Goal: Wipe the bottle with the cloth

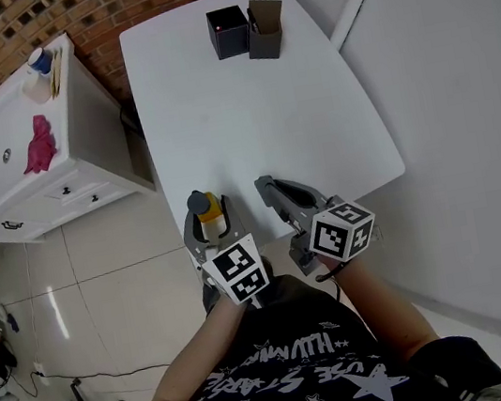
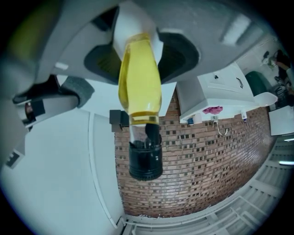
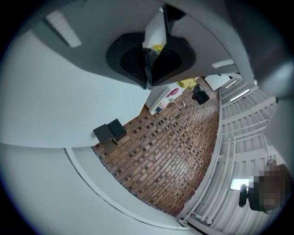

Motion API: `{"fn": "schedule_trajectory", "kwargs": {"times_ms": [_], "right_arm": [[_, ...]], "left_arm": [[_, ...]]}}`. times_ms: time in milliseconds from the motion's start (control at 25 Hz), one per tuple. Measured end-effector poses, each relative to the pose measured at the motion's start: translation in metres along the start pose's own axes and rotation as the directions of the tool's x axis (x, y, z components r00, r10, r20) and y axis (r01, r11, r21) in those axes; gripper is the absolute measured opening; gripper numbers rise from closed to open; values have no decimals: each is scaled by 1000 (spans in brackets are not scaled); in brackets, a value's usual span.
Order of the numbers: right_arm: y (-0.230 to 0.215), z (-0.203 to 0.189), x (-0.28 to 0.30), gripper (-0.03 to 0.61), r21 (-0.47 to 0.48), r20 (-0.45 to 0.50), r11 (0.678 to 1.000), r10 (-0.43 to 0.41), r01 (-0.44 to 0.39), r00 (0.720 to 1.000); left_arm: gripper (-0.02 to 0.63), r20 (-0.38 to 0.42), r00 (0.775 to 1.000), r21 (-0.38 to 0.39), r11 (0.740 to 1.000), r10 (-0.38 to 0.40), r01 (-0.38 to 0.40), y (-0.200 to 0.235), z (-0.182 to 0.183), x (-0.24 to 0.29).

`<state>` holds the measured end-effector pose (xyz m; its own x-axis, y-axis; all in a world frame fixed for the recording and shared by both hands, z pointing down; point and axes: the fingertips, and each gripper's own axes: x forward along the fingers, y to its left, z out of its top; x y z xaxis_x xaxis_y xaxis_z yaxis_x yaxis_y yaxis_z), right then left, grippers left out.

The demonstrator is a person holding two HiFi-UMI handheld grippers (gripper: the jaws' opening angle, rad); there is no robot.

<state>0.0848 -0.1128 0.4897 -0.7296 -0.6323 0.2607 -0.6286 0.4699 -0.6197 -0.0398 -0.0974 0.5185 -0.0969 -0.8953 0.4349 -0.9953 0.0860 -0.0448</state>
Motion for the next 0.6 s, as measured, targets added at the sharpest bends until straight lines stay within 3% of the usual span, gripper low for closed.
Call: {"fn": "schedule_trajectory", "kwargs": {"times_ms": [200, 320, 440, 600], "right_arm": [[10, 0, 5, 37, -17, -5, 1000, 20, -21, 1000], [17, 1, 7, 37, -18, -1, 999, 30, -30, 1000], [24, 2, 9, 38, -17, -1, 999, 48, -48, 999], [31, 2, 9, 38, -11, -9, 998, 62, -62, 998]], "left_arm": [[221, 24, 997, 63, 996, -67, 65, -3, 0, -5], [216, 38, 987, 126, 980, -157, 151, -8, -1, -8], [215, 46, 962, 178, 949, -271, 259, -13, -1, -11], [209, 55, 914, 192, 902, -402, 385, -18, -4, -13]]}}
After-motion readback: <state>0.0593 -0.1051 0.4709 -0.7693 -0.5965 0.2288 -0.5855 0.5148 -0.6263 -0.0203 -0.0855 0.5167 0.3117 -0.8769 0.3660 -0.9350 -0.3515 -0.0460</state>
